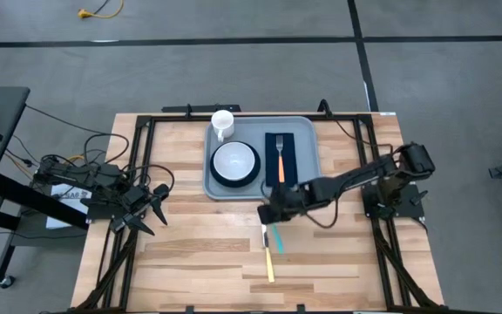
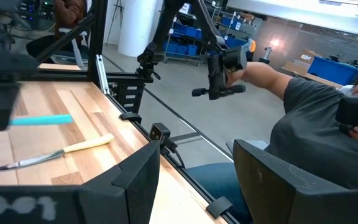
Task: Set up tray
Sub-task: Put the blue spoon on top of the dark blue napkin to the left side of the orange fork
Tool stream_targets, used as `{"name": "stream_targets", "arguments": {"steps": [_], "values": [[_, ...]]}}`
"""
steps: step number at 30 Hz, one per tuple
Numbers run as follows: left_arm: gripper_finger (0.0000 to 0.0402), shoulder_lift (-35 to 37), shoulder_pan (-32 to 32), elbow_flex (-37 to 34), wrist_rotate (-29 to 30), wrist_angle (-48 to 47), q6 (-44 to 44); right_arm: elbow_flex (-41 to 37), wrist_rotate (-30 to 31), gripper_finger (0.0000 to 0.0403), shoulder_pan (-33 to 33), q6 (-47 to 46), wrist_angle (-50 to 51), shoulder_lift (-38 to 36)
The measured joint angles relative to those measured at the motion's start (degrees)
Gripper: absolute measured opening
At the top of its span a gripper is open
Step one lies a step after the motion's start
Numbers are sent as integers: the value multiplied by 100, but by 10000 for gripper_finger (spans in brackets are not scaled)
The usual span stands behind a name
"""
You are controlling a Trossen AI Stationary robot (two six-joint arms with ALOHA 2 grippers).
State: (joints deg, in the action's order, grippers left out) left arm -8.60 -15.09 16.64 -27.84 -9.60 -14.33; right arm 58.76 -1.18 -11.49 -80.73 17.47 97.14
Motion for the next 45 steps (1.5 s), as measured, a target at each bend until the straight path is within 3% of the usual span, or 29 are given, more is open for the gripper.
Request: {"name": "stream_targets", "arguments": {"steps": [5,15,22,37,45], "values": [[193,0,2,0,-1,2,-2,7,-71,0,645,462,6,-266],[193,1,2,0,0,0,-37,11,-938,0,2423,1454,24,-301],[193,2,2,0,0,0,-46,13,-1190,0,3366,1857,-89,-301],[193,1,1,0,5,2,-113,20,-2010,0,4192,2435,-1031,635],[193,2,2,0,2,2,-131,20,-2036,0,4311,2461,-1030,724]]}}
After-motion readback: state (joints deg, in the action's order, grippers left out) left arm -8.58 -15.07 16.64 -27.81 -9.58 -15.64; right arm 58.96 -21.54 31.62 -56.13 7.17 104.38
